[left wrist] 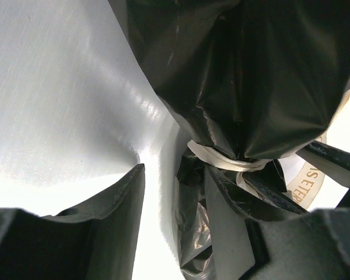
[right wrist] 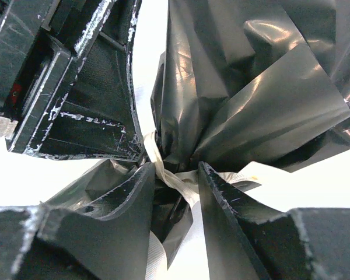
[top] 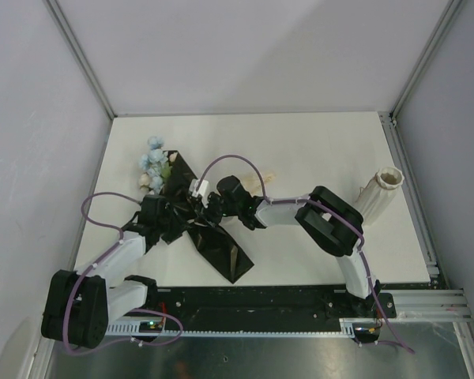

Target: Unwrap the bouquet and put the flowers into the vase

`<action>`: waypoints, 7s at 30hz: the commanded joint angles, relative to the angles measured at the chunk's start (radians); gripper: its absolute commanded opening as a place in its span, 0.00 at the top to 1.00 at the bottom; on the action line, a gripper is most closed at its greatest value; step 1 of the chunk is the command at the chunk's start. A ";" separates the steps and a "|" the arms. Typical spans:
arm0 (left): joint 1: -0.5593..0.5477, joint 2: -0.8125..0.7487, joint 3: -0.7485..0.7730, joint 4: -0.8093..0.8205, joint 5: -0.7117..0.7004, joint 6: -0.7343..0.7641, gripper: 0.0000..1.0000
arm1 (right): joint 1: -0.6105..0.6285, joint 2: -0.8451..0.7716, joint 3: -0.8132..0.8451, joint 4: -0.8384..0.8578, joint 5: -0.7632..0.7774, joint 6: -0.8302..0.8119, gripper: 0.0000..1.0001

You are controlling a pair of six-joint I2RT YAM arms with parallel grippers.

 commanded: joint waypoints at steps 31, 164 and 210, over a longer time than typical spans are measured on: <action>-0.039 0.021 0.061 0.041 0.081 -0.010 0.36 | -0.062 -0.150 -0.128 0.293 0.205 0.565 1.00; -0.238 0.077 -0.030 0.327 0.113 -0.056 1.00 | 0.027 -0.179 -0.149 -0.104 0.540 -0.069 0.84; -0.263 0.137 -0.013 0.295 0.068 -0.078 1.00 | -0.102 -0.345 -0.063 -0.038 0.280 0.411 1.00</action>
